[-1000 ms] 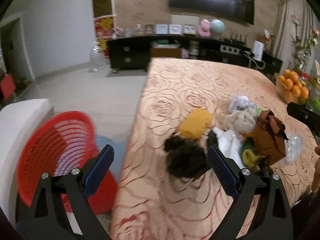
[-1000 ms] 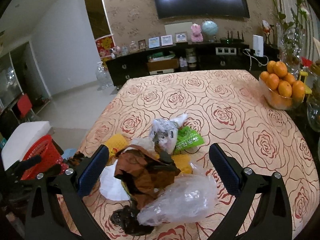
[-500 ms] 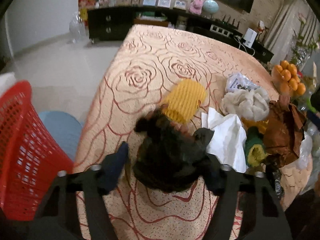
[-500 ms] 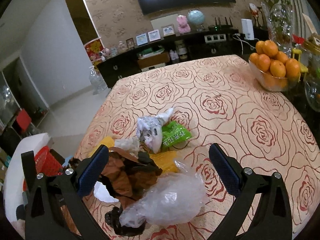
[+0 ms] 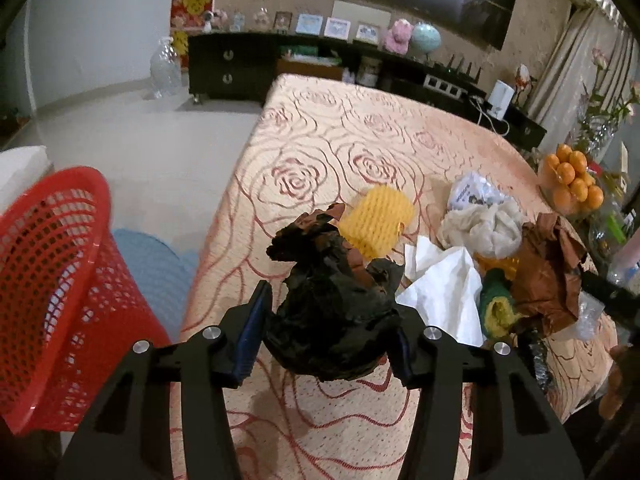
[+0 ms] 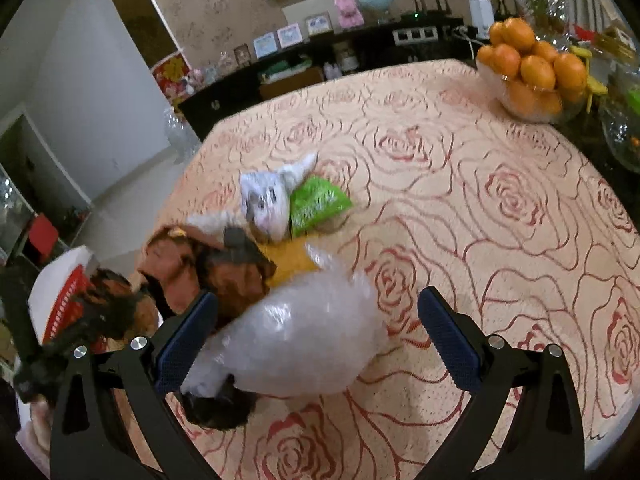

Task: Collect trash
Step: 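Grasp the black plastic bag with the left tool while the right tool grasps the clear plastic bag, then carry the black bag in the left tool and clear bag in the right tool to the basket, then open the left tool over the basket while the right tool drops the clear bag in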

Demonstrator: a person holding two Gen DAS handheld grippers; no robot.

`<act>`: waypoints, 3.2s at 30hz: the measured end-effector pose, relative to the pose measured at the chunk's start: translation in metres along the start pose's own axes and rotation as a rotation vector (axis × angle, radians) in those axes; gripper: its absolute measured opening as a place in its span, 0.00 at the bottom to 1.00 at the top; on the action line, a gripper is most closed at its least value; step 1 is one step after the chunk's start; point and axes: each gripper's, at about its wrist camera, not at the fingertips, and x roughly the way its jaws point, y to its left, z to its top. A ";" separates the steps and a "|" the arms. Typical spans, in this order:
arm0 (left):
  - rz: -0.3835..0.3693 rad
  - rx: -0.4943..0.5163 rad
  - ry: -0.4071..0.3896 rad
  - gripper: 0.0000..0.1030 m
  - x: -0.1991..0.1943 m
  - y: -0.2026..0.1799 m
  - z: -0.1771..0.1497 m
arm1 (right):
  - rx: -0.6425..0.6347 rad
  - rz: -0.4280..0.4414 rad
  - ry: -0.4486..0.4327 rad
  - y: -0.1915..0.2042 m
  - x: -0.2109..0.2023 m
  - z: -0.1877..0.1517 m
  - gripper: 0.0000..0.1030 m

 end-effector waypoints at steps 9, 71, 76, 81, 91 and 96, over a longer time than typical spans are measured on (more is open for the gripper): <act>0.034 0.000 -0.032 0.49 -0.016 0.008 -0.003 | -0.031 0.018 0.073 0.003 0.010 -0.004 0.58; 0.482 -0.220 -0.302 0.49 -0.149 0.172 0.001 | -0.452 0.363 -0.028 0.283 0.040 0.018 0.51; 0.494 -0.254 -0.282 0.49 -0.148 0.185 -0.001 | -0.489 0.417 0.018 0.320 0.050 0.008 0.51; 0.497 -0.272 -0.260 0.49 -0.147 0.191 -0.007 | -0.524 0.454 0.065 0.351 0.059 -0.003 0.51; 0.463 -0.272 -0.236 0.64 -0.143 0.194 -0.011 | -0.501 0.499 0.099 0.365 0.058 -0.003 0.66; 0.456 -0.279 -0.252 0.75 -0.146 0.193 -0.014 | -0.497 0.495 0.088 0.362 0.054 -0.001 0.67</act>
